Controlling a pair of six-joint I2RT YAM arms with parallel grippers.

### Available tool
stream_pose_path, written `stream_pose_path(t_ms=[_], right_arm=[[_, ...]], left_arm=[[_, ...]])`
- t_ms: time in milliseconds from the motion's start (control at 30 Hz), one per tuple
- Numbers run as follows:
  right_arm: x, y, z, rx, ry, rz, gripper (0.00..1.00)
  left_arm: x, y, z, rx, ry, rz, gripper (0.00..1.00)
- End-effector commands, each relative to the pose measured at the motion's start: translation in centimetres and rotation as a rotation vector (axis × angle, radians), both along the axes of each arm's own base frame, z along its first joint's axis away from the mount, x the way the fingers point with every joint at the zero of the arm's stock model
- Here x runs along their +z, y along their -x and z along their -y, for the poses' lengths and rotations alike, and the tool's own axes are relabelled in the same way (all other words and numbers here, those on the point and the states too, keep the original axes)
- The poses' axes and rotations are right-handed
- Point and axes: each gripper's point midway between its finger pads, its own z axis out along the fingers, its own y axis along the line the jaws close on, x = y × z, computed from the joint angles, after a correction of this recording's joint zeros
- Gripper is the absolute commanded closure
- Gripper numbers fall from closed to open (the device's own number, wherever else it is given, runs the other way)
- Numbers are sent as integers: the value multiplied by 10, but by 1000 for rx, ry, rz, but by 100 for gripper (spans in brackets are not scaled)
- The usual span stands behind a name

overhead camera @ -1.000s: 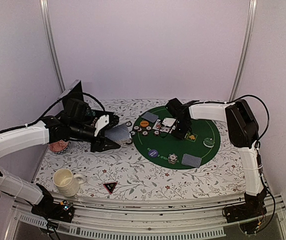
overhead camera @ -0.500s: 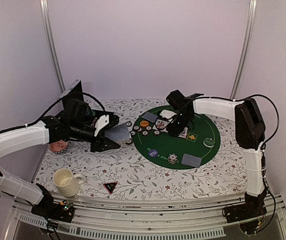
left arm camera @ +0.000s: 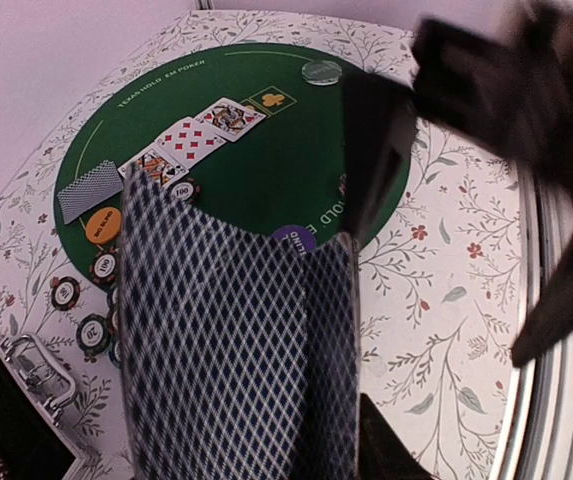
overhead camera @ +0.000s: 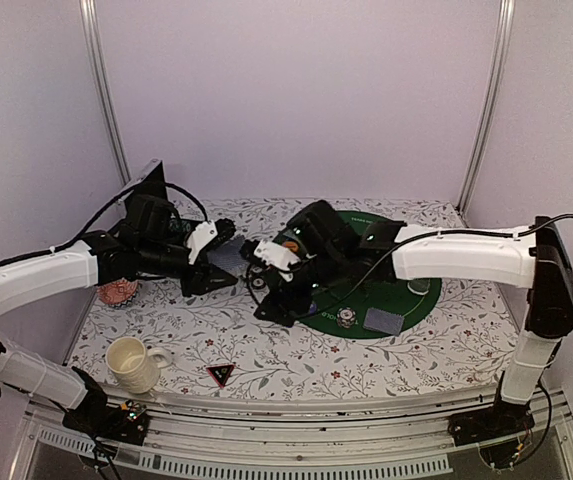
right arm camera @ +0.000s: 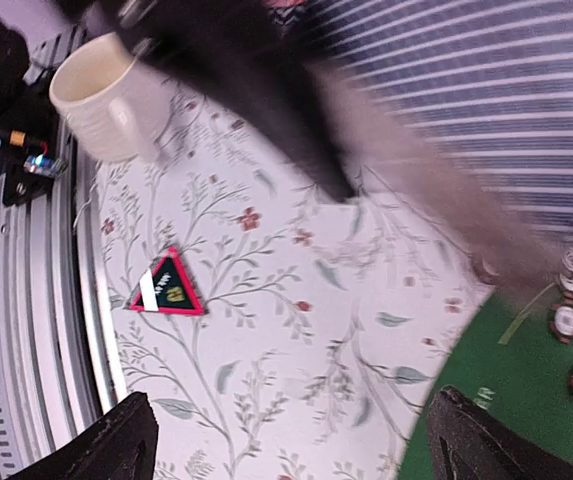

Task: Distribute texas hold em gaming equipment
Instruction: Pick up the all-in button from the corner of the board.

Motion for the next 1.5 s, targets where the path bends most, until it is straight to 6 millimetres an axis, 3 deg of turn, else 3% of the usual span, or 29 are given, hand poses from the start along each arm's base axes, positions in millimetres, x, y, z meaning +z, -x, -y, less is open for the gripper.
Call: stream_pose_path(t_ms=[0,133,333,467,633,767,967,1467], right_arm=[[-40,49,-48,103,57,-17,4],[-74,76,-83,158,122,-34,4],[-113,86,-110,109,183,-41,0],[-135,85,-113,80,237,-34,1],[-135,90,-114,83,259,-29,1],[-165,101,-106,73,378,-56,1],[-174,121,-108,103,433,-93,1],[-176,119,-103,18,432,-181,6]], left_arm=[[13,-18,-2,75,40,14,65],[12,-24,-4,106,36,7,64],[15,-30,-9,151,27,19,64],[17,-31,-10,158,28,25,63],[22,-29,-11,155,36,36,63],[25,-28,-11,153,38,46,62],[26,-28,-13,155,35,54,62],[40,-21,-13,131,68,83,62]])
